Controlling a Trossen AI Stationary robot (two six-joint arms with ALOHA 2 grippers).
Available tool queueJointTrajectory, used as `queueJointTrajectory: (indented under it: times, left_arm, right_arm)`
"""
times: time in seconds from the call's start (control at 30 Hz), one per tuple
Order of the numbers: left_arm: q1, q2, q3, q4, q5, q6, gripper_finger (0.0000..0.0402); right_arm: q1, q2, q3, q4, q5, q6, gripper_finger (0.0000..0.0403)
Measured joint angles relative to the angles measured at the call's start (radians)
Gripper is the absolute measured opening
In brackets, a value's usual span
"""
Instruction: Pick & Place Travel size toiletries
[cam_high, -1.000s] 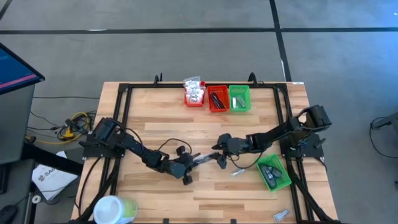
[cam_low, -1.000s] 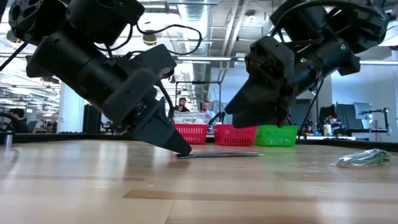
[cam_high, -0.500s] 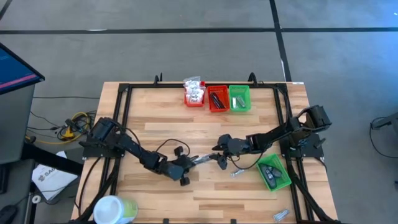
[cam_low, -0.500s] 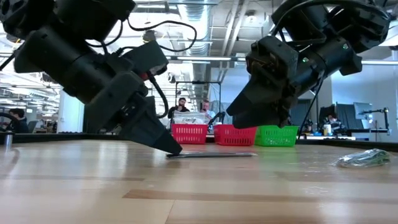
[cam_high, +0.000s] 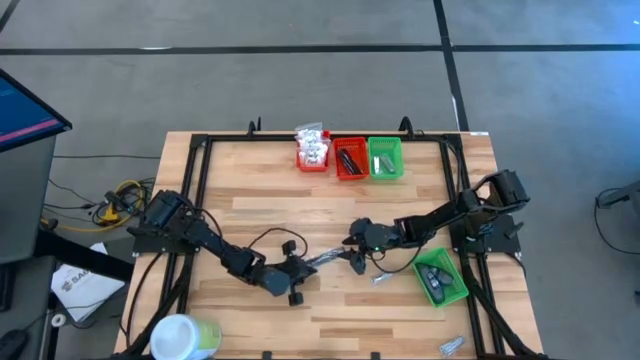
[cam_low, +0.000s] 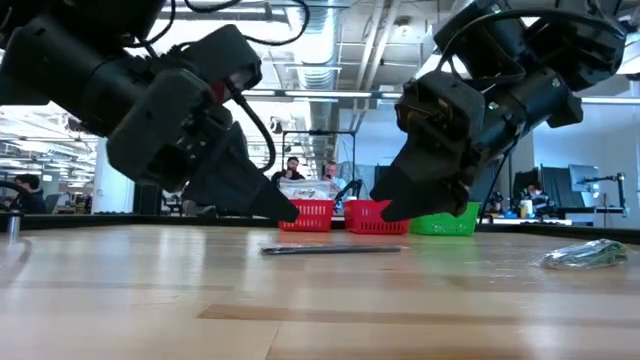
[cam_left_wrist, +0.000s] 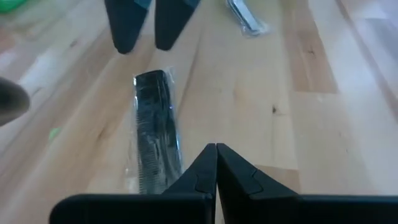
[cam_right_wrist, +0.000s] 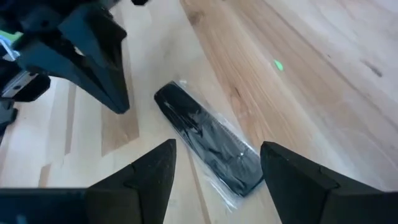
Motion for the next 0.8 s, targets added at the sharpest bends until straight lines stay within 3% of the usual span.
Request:
queueJointTrajectory:
  times: [0.23, 0.8]
  left_arm:
    - [0.007, 0.000, 0.000, -0.006, 0.016, -0.012, 0.0000]
    - [0.030, 0.004, -0.086, 0.004, 0.043, -0.157, 0.0000]
  right_arm:
    - [0.000, -0.001, 0.001, 0.004, 0.000, -0.085, 0.0225]
    - [-0.008, -0.001, 0.001, 0.016, -0.009, -0.085, 0.0225]
